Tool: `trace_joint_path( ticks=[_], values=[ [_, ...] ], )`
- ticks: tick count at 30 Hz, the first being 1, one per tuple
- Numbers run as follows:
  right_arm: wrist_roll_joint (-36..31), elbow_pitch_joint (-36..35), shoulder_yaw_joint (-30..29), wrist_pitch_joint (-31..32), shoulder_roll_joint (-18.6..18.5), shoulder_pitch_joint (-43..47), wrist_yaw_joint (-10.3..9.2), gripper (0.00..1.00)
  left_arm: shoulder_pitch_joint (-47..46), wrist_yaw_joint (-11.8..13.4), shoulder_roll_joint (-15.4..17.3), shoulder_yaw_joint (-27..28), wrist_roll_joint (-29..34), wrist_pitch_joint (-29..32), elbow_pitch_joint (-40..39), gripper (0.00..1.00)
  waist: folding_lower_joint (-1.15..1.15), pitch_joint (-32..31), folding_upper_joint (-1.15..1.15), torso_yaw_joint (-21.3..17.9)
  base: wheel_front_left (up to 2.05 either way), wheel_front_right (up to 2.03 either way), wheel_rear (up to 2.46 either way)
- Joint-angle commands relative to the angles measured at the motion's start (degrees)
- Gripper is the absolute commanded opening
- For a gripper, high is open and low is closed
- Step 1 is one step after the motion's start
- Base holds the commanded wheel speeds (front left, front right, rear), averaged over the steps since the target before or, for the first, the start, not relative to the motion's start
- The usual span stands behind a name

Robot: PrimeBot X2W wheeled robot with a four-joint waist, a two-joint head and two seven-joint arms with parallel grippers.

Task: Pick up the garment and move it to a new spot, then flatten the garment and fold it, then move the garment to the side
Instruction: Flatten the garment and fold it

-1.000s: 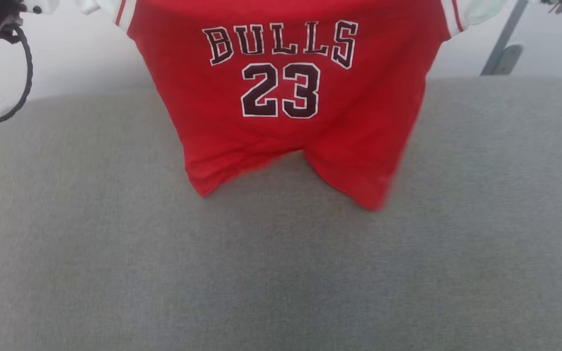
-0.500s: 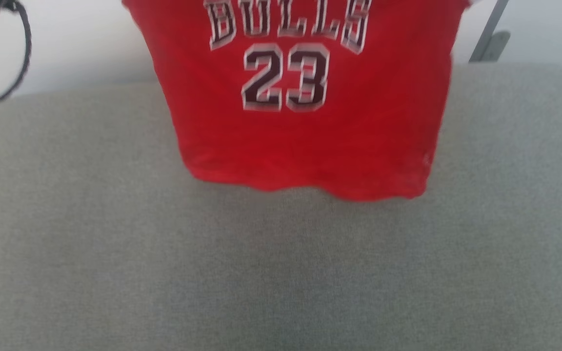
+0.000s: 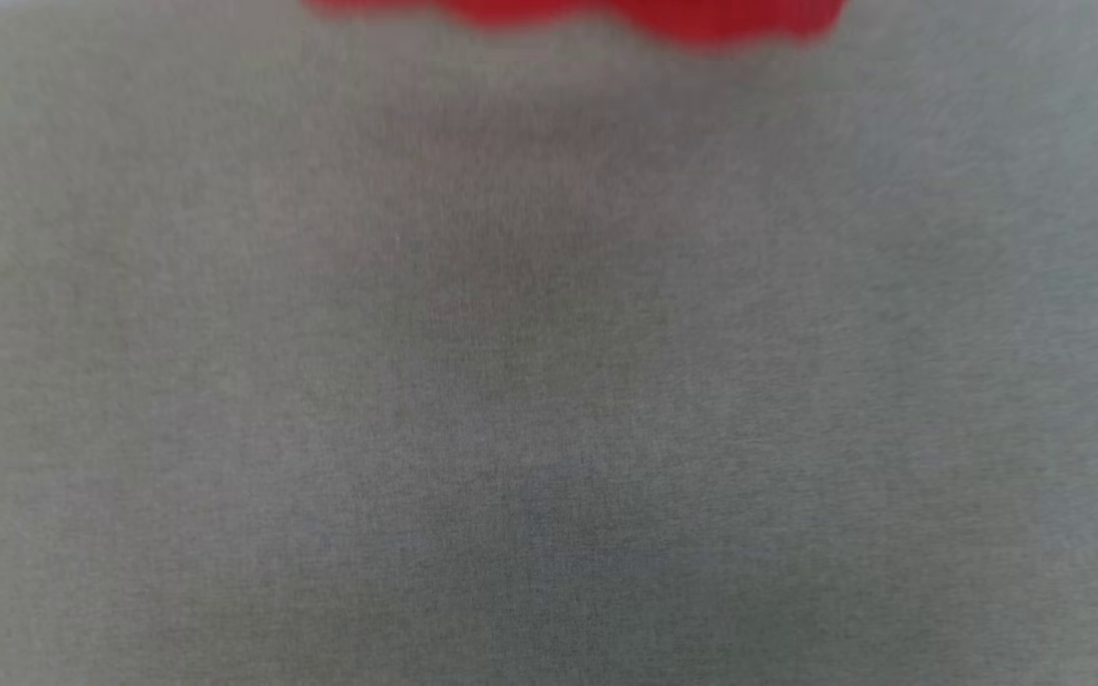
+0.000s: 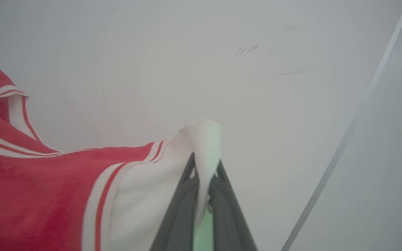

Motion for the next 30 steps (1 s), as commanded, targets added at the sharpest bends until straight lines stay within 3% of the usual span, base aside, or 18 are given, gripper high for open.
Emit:
trace_joint_path(
  ticks=[1, 3, 8, 13, 17, 21, 25, 30],
  values=[
    [-1.8, 0.2, -0.4, -0.6, 0.1, -1.0, -0.06, 0.00, -1.2, 0.4, -0.2, 0.2, 0.7, -1.8, 0.5, 0.00, 0.00, 2.7, 0.00, 0.6, 0.00, 0.00, 0.00],
    [-5.2, 0.5, -1.1, -1.1, 0.5, -1.4, -0.05, 0.00, -2.2, 0.4, -0.7, -0.3, 1.9, -6.5, 2.0, 0.00, 0.00, 3.8, 0.00, 1.1, 0.00, 0.00, 0.00],
    [-7.7, 0.5, -2.5, -1.2, 2.1, 2.7, -0.06, 0.00, 0.1, -1.7, -1.8, -0.9, 1.9, -10.7, 7.2, 0.00, 0.00, 4.7, 0.00, 2.1, 0.00, 0.00, 0.00],
    [-0.8, 4.6, 1.5, 0.0, 4.8, 9.4, -0.06, 0.00, 5.8, -3.5, -2.5, -2.0, 1.2, -11.5, 12.1, 0.00, 0.00, 3.6, 0.00, 2.9, 0.00, 0.00, 0.00],
    [9.4, 3.6, 6.6, 4.5, 5.3, 15.2, -0.06, 0.00, 10.9, -5.7, -2.9, -2.9, -0.4, -8.9, 15.9, 0.00, 0.00, 1.6, 0.00, 3.3, 0.00, 0.00, 0.00],
    [19.3, -2.8, 14.1, 10.9, 2.2, 21.8, -0.06, 0.00, 16.7, -7.1, -3.1, -3.6, -3.4, -4.1, 17.8, 0.00, 0.00, -0.7, 0.00, 3.7, 0.00, 0.00, 0.00],
    [28.3, -10.9, 20.0, 16.0, -2.8, 28.1, -0.05, 0.00, 23.9, -7.4, -2.9, -5.7, -7.9, 3.1, 14.7, 0.00, 0.00, -3.2, 0.00, 4.2, 0.00, 0.00, 0.00],
    [35.1, -18.6, 24.0, 19.9, -8.7, 34.0, -0.06, 0.00, 32.4, -7.3, 0.9, -8.3, -13.3, 10.9, 7.6, 0.00, 0.00, -5.4, 0.00, 4.5, 0.00, 0.00, 0.00]
  ],
)
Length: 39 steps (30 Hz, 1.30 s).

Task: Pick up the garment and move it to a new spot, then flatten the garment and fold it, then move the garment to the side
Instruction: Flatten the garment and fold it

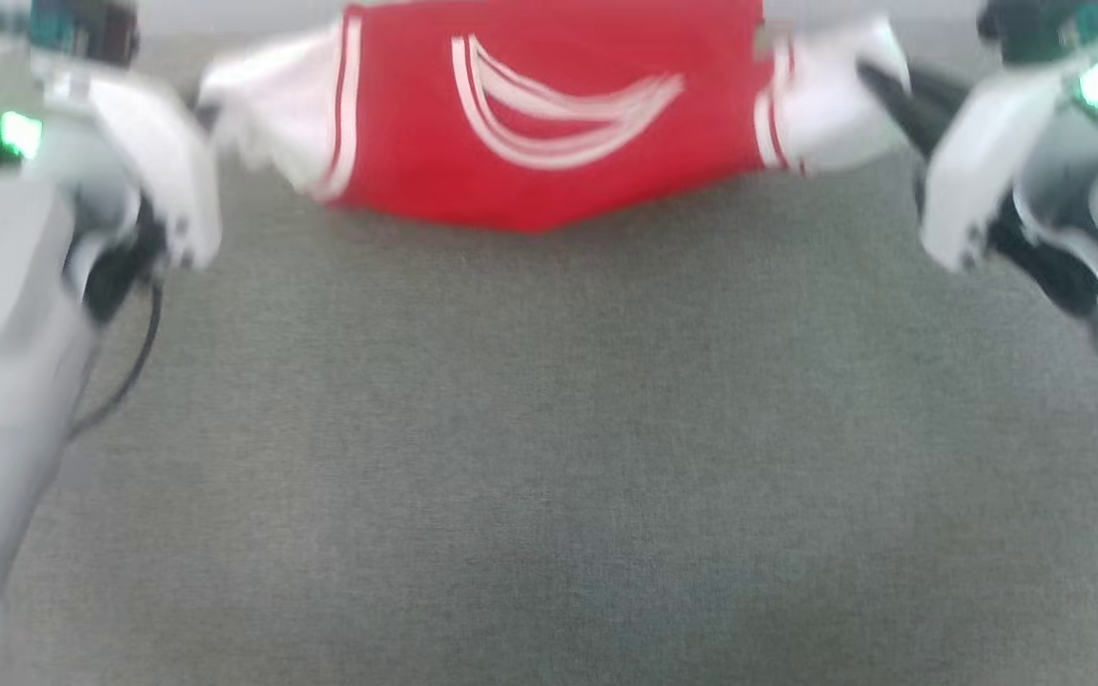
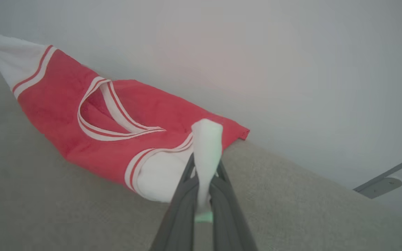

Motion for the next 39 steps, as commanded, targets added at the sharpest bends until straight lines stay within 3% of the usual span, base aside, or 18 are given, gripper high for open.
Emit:
trace_joint_path(
  ticks=[1, 6, 10, 19, 21, 26, 31, 35, 39],
  values=[
    [1.4, -1.6, 0.4, 0.8, -1.6, 1.8, -0.06, 0.00, 2.6, 0.0, 2.0, -0.3, -1.5, 1.6, -1.5, 0.00, 0.00, -1.2, 0.00, 0.3, 0.00, 0.00, 0.00],
    [7.4, -9.9, 3.0, 4.8, -8.0, 9.3, -0.06, 0.00, 13.5, 0.0, 7.6, -1.2, -6.5, 8.3, -12.3, 0.00, 0.00, -3.2, 0.00, 0.9, 0.00, 0.00, 0.00],
    [10.9, -16.1, 4.2, 7.6, -12.9, 15.3, -0.05, 0.00, 22.7, 3.1, 12.5, -0.9, -8.9, 11.7, -23.4, 0.00, 0.00, -4.3, 0.00, 1.2, 0.00, 0.00, 0.00],
    [17.9, -26.9, 4.1, 12.5, -21.5, 27.0, -0.04, 0.00, 41.5, 15.1, 23.1, 0.1, -13.0, 15.7, -49.6, 0.00, 0.00, -4.8, 0.00, 1.4, 0.00, 0.00, 0.00],
    [20.1, -29.7, 4.3, 14.6, -23.2, 30.5, -0.03, 0.00, 46.2, 18.7, 25.6, 0.2, -14.5, 16.8, -54.6, 0.00, 0.00, -4.7, 0.00, 1.3, 0.00, 0.00, 0.00],
    [23.6, -33.0, 4.3, 17.7, -25.8, 35.9, -0.04, 0.00, 52.9, 23.0, 27.5, 0.1, -17.6, 18.0, -60.0, 0.00, 0.00, -4.3, 0.00, 1.2, 0.00, 0.00, 0.00],
    [24.4, -34.2, 3.3, 17.7, -26.8, 39.7, -0.03, 0.00, 56.0, 24.7, 27.4, 0.4, -18.4, 16.2, -62.6, 0.00, 0.00, -3.8, 0.00, 1.3, 0.00, 0.00, 0.00],
    [21.3, -31.5, 2.2, 16.0, -24.7, 41.2, -0.04, 0.00, 55.6, 24.4, 26.0, 0.2, -17.5, 14.5, -62.0, 0.00, 0.00, -3.4, 0.00, 1.3, 0.00, 0.00, 0.00],
    [16.3, -26.4, 1.4, 14.6, -20.2, 41.7, -0.08, 0.00, 54.1, 23.6, 24.1, -0.3, -16.7, 13.7, -60.6, 0.00, 0.00, -3.0, 0.00, 0.9, 0.00, 0.00, 0.00]
  ],
)
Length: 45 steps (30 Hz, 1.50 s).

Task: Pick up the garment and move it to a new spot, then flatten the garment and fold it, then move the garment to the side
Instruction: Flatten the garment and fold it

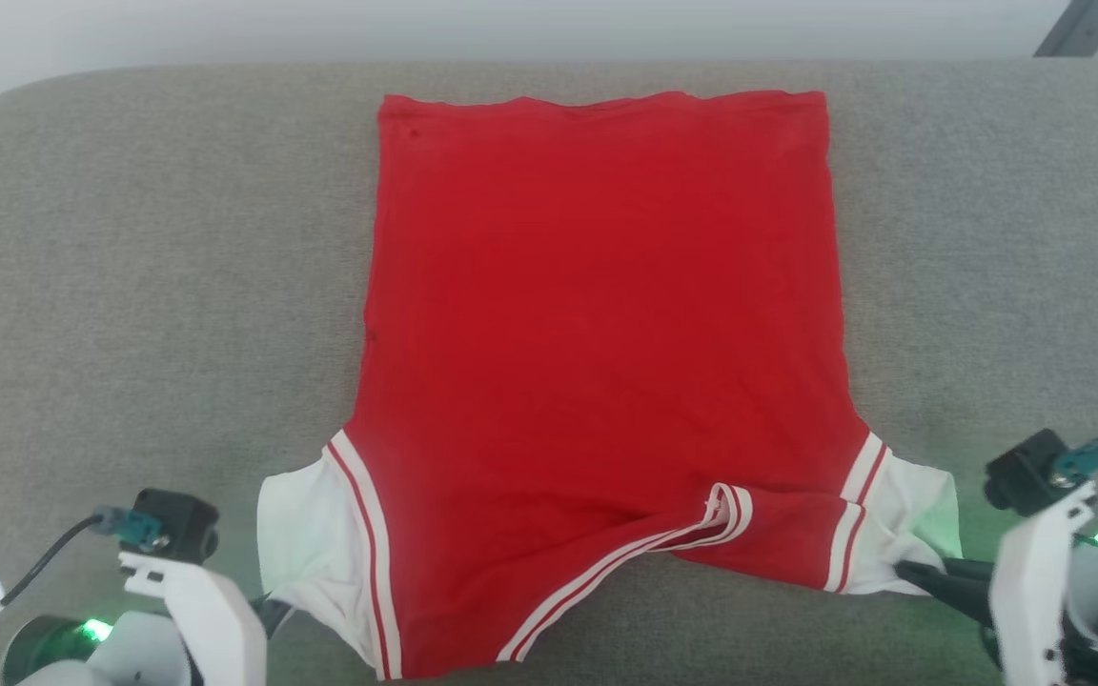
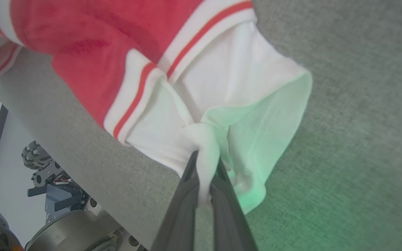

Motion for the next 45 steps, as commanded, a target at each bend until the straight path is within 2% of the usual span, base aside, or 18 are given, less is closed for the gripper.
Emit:
trace_joint_path(
  ticks=[1, 2, 3, 4, 7, 12, 18, 24, 27, 28, 35, 45],
  values=[
    [-0.6, 0.9, 0.0, -0.1, 0.9, 0.8, -0.11, 0.00, -1.0, -0.4, -0.4, 0.0, 0.3, -0.1, 0.2, 0.00, 0.00, 0.1, 0.00, -0.1, 0.00, 0.00, 0.00],
    [-1.8, 2.3, -0.2, -0.5, 2.2, 0.7, -0.11, 0.27, -1.2, -0.6, -0.7, -0.2, 0.5, -0.3, 0.6, 0.00, 0.00, 0.2, 0.00, -0.2, 0.00, 0.00, 0.00],
    [-3.0, 3.6, -0.7, -0.8, 3.5, 0.5, -0.13, 0.97, -1.7, -0.8, -0.9, -0.5, 1.0, -0.4, 1.0, 0.00, 0.00, 0.2, 0.00, -0.4, 0.00, 0.00, 0.00],
    [-3.8, 4.7, -0.9, -0.9, 4.7, 0.4, -0.13, 1.00, -2.1, -1.2, -1.3, -0.6, 1.1, -0.4, 1.4, 0.00, 0.00, 0.3, 0.00, -0.5, 0.00, 0.00, 0.00],
    [-5.7, 6.7, -2.0, -0.2, 7.0, 0.3, -0.40, 1.00, -3.3, -1.6, -2.0, -0.9, 1.8, -0.6, 2.4, 0.00, 0.00, 0.2, 0.00, -0.9, 0.00, 0.00, 0.00],
    [-7.5, 4.9, -6.3, 0.3, 7.0, 0.4, -0.31, 1.00, -4.5, -2.0, -3.1, -0.9, 2.6, -1.3, 3.2, 0.00, 0.00, 0.0, 0.00, -1.4, 0.00, 0.00, 0.00],
    [-10.1, 0.6, -16.3, -0.5, 7.1, 0.3, -0.06, 1.00, -5.5, -2.1, -3.9, -1.0, 3.1, -2.0, 3.2, 0.00, 0.00, 0.4, 0.00, -1.6, 0.00, 0.00, 0.00],
    [-16.8, -0.6, -27.0, -1.7, 11.3, -4.4, -0.06, 1.00, -8.0, -2.6, -5.3, -1.5, 4.1, -1.7, 2.8, 0.00, 0.00, 2.8, 0.00, -0.5, 0.00, 0.00, 0.00],
    [-21.4, 0.6, -30.1, -1.5, 13.3, -9.0, -0.07, 1.00, -10.1, -3.3, -6.3, -2.0, 4.9, -1.3, 2.9, 0.00, 0.00, 4.6, 0.00, 0.9, 0.00, 0.00, 0.00],
    [-21.8, 1.5, -30.9, -1.1, 14.6, -10.6, -0.06, 1.00, -10.9, -3.7, -6.8, -2.2, 5.3, -1.1, 3.1, 0.00, 0.00, 5.2, 0.00, 1.5, 0.00, 0.00, 0.00],
    [-27.6, 11.2, -31.2, 1.9, 16.7, -24.0, -0.07, 1.00, -16.7, -6.5, -10.5, -3.8, 6.8, -0.2, 5.4, 0.00, 0.00, 9.6, 0.00, 6.8, 0.00, 0.00, 0.00],
    [-26.7, 31.6, -27.9, 10.6, 16.1, -39.9, -0.05, 1.00, -23.0, -10.7, -16.8, -6.1, 8.3, -1.1, 11.2, 0.00, 0.00, 15.5, 0.00, 14.2, 0.00, 0.00, 0.00]
  ],
)
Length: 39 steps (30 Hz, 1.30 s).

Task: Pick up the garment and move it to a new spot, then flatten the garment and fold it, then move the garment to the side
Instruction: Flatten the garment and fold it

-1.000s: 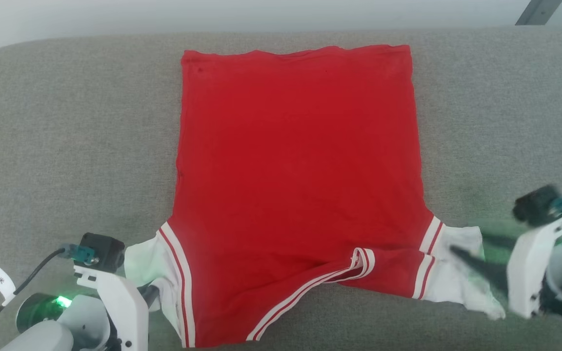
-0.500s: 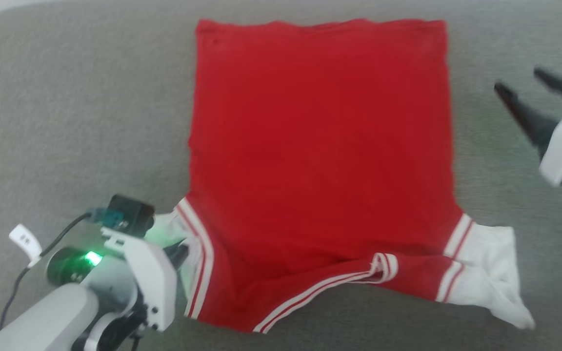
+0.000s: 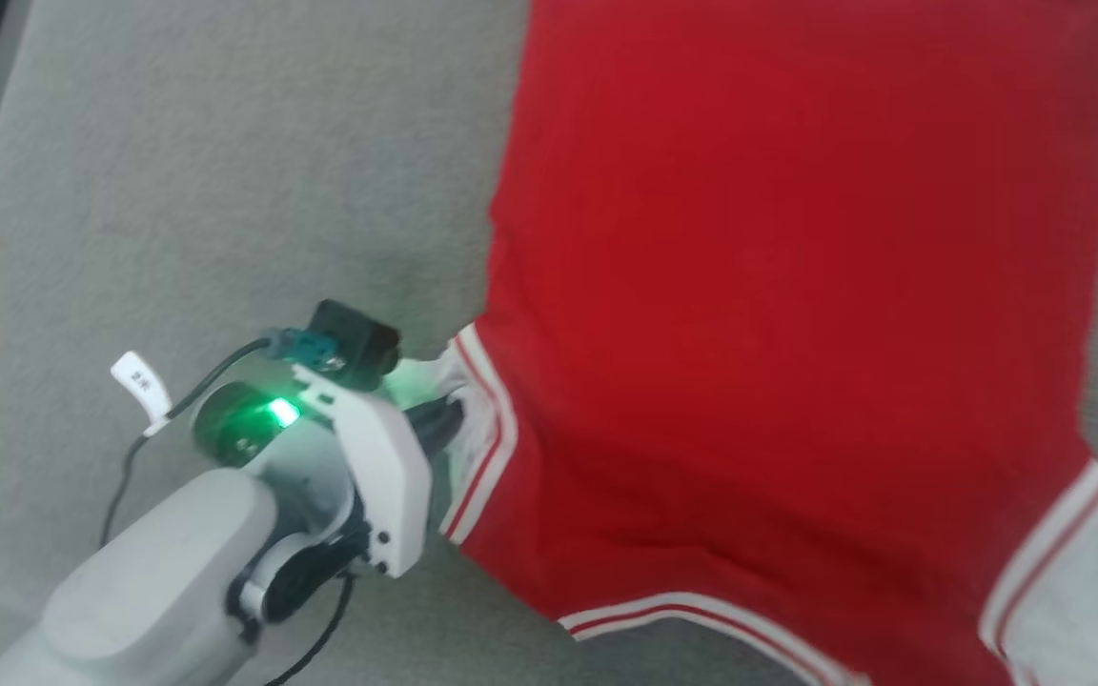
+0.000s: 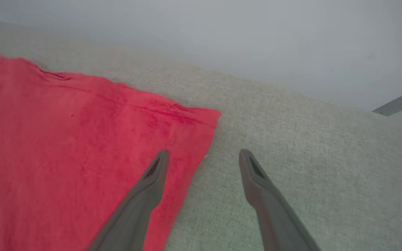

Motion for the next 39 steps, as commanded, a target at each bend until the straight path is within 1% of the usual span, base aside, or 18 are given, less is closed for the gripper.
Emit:
trace_joint_path(
  ticks=[1, 7, 11, 12, 13, 15, 18, 22, 28, 29, 30, 32, 35, 39],
  values=[
    [0.7, 1.7, 0.3, 1.0, 0.1, -1.5, -0.01, 1.00, -0.9, -0.3, -0.8, -0.5, 0.6, -0.3, 1.5, 0.00, 0.00, 2.6, 0.00, 2.8, 0.00, 0.00, 0.00],
    [3.1, 11.3, 0.8, 7.1, 0.9, -6.9, -0.01, 1.00, -3.0, -2.5, -4.3, -2.0, 0.9, -1.1, 6.2, 0.00, 0.00, 5.0, 0.00, 6.1, 0.00, 0.00, 0.00],
    [2.7, 17.1, 3.4, 12.9, 2.4, -5.7, -0.01, 1.00, -3.6, -3.5, -5.7, -2.5, 1.0, -1.8, 9.1, 0.00, 0.00, 5.3, 0.00, 6.8, 0.00, 0.00, 0.00],
    [2.6, 17.5, 4.3, 14.1, 2.6, -5.5, -0.01, 0.33, -3.8, -3.8, -6.0, -2.5, 1.0, -1.9, 9.8, 0.00, 0.00, 5.4, 0.00, 6.9, 0.00, 0.00, 0.00],
    [2.7, 17.4, 5.0, 14.4, 2.7, -5.2, 0.00, 0.00, -3.9, -3.9, -6.2, -2.5, 1.0, -2.2, 10.4, 0.00, 0.00, 5.4, 0.00, 6.9, 0.00, 0.00, 0.00],
    [2.8, 17.3, 6.5, 15.5, 2.3, -5.1, 0.00, 0.00, -4.2, -4.1, -6.4, -2.4, 0.7, -2.6, 11.6, 0.00, 0.00, 5.3, 0.00, 6.5, 0.00, 0.00, 0.00],
    [3.6, 16.4, 6.8, 14.4, 1.4, -5.5, -0.01, 0.00, -4.1, -4.2, -6.1, -1.9, 0.5, -3.0, 13.0, 0.00, 0.00, 4.5, 0.00, 5.5, 0.00, 0.00, 0.00],
    [5.3, 12.9, 8.7, 14.7, 1.0, -5.0, -0.01, 0.00, -3.7, -3.7, -4.8, -0.9, 0.1, -3.6, 13.8, 0.00, 0.00, 2.9, 0.00, 3.2, 0.00, 0.00, 0.00],
    [9.5, 3.3, 11.7, 14.6, -0.4, -1.7, -0.02, 0.00, -2.1, -1.9, -1.3, 0.8, -0.8, -3.4, 12.4, 0.00, 0.00, 0.2, 0.00, -1.5, 0.00, 0.00, 0.00],
    [10.8, -0.4, 12.7, 14.7, -1.3, 0.2, -0.02, 0.00, -1.4, -1.5, -0.1, 1.3, -1.0, -3.4, 11.5, 0.00, 0.00, -0.6, 0.00, -3.1, 0.00, 0.00, 0.00],
    [10.8, -0.4, 12.7, 14.7, -1.3, 0.2, -0.02, 0.00, -1.4, -1.5, -0.1, 1.3, -1.0, -3.4, 11.5, 0.00, 0.00, -0.6, 0.00, -3.1, 0.00, 0.00, 0.00],
    [11.8, -4.4, 13.7, 14.8, -2.3, 2.3, -0.02, 0.00, -0.9, -1.0, 0.9, 1.7, -1.3, -3.0, 10.4, 0.00, 0.00, -1.4, 0.00, -4.7, 0.00, 0.00, 0.00],
    [13.7, -11.7, 14.1, 14.6, -4.2, 7.4, -0.02, 0.00, 0.5, 0.0, 2.7, 2.2, -1.9, -2.6, 8.1, 0.00, 0.00, -2.7, 0.00, -7.5, 0.00, 0.00, 0.00],
    [15.8, -18.4, 13.4, 15.3, -6.0, 13.9, -0.02, 0.00, 1.6, 1.1, 4.2, 2.7, -2.1, -2.1, 5.9, 0.00, 0.00, -3.7, 0.00, -10.0, 0.00, 0.00, 0.00]
  ],
)
